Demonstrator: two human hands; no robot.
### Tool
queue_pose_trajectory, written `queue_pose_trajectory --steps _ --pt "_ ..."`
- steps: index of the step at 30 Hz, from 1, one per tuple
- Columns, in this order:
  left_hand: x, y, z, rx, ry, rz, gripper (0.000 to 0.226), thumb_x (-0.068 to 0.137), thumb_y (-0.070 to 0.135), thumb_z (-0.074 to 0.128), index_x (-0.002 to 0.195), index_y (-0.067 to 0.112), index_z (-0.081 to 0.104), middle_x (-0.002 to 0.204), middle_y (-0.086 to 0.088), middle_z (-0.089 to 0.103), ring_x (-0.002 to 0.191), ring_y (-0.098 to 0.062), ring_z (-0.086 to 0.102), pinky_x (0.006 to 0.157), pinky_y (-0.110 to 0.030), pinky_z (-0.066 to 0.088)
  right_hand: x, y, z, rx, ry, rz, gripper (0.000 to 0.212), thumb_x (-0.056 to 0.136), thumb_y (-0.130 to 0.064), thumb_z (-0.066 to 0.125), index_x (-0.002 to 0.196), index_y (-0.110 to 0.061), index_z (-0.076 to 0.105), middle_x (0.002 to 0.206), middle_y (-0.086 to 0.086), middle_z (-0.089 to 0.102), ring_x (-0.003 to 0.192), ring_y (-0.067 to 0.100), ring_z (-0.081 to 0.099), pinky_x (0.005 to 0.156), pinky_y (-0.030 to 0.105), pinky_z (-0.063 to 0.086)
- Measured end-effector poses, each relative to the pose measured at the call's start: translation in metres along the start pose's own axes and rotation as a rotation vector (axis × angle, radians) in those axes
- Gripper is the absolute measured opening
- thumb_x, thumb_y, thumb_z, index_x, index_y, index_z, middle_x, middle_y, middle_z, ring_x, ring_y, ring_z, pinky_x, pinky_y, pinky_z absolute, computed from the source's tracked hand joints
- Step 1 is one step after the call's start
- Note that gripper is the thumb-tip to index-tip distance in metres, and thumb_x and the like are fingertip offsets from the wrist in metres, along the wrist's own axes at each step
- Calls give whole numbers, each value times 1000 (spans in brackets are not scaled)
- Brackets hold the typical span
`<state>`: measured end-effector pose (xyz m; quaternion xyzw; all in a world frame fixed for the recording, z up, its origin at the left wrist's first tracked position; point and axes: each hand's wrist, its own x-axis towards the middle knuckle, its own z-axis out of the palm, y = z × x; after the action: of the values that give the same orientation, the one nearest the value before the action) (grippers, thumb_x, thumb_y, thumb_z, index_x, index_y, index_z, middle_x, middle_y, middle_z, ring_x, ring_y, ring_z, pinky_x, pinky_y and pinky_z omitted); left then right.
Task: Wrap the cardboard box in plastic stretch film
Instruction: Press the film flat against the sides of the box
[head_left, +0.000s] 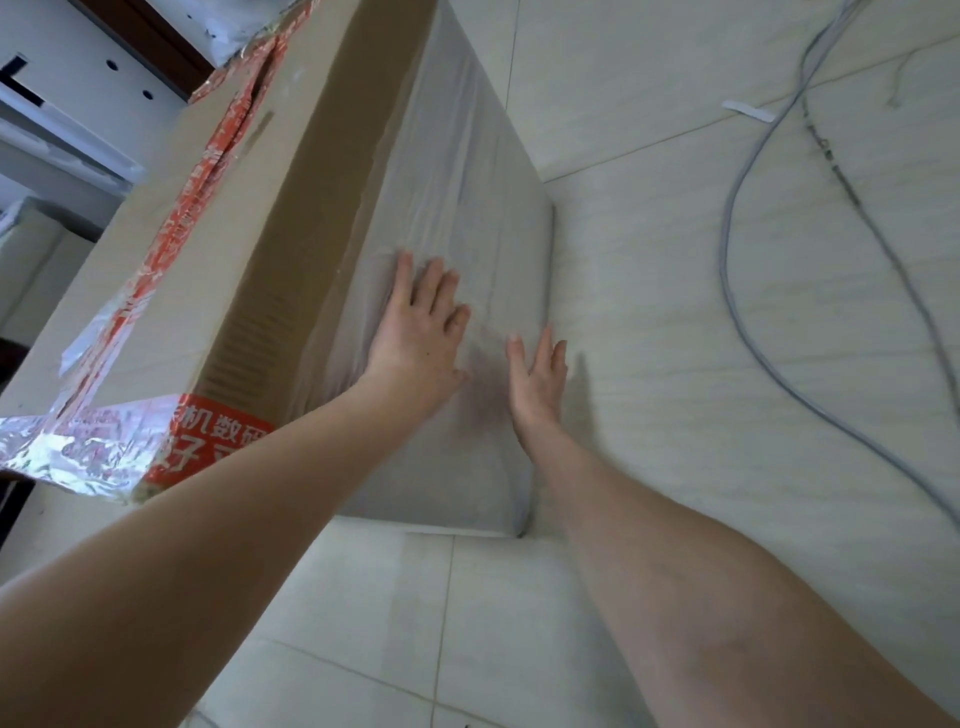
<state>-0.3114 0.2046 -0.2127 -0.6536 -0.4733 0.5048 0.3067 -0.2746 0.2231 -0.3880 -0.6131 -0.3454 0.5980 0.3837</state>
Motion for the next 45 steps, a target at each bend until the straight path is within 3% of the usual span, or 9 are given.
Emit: queue_pose_trajectory --steps 4,14,20,27,30,33,38,45 --pt "2 1 2 45 -6 -16 75 95 62 17 152 16 -2 157 -18 -12 144 -38 -13 108 -64 -12 4 5 21 32 -181 -23 65 98 -55 25 153 -27 4 161 0 -1 148 24 -4 118 40 -3" --pt "3 3 6 34 24 -18 77 95 62 16 152 15 -4 157 -20 -12 144 -39 -13 107 -65 -13 16 19 32 53 -38 -56 70 96 -58 30 153 -22 12 161 4 5 147 18 2 118 36 3" --pt "5 3 7 30 17 -35 85 94 63 17 149 3 -7 156 -22 -12 145 -37 -12 109 -63 -11 36 17 36 43 -90 -25 65 98 -55 25 153 -23 11 161 2 7 147 20 4 118 36 1" --pt "6 3 5 3 12 -56 85 94 64 20 150 6 -6 154 -28 -15 143 -40 -15 110 -59 -12 52 4 24 -1 -167 26 65 100 -53 21 153 -19 8 160 8 7 147 23 3 119 36 3" --pt "7 2 2 -42 6 -82 89 92 65 27 150 7 -8 152 -31 -15 143 -43 -15 113 -55 -12 56 -10 14 -23 -61 80 66 98 -55 25 153 -22 11 160 9 5 147 26 8 117 42 9" --pt "12 -4 -3 -76 14 -104 94 91 65 32 150 3 -7 154 -29 -13 144 -40 -12 115 -50 -10 49 -22 10 38 47 61 66 98 -53 30 153 -20 12 160 8 6 147 25 8 116 38 11" --pt "25 -27 -12 -35 17 -118 85 94 64 21 151 6 -2 157 -20 -9 146 -33 -11 115 -50 -10 34 -36 14 128 -14 -46 66 98 -53 31 153 -21 14 160 6 9 147 20 5 117 36 6" --pt "5 -16 -11 -10 55 -55 68 99 50 12 151 11 -8 157 -17 -15 145 -33 -17 111 -58 -14 11 -32 6 119 -21 -57 66 96 -57 32 152 -28 13 161 3 6 148 21 2 119 40 4"
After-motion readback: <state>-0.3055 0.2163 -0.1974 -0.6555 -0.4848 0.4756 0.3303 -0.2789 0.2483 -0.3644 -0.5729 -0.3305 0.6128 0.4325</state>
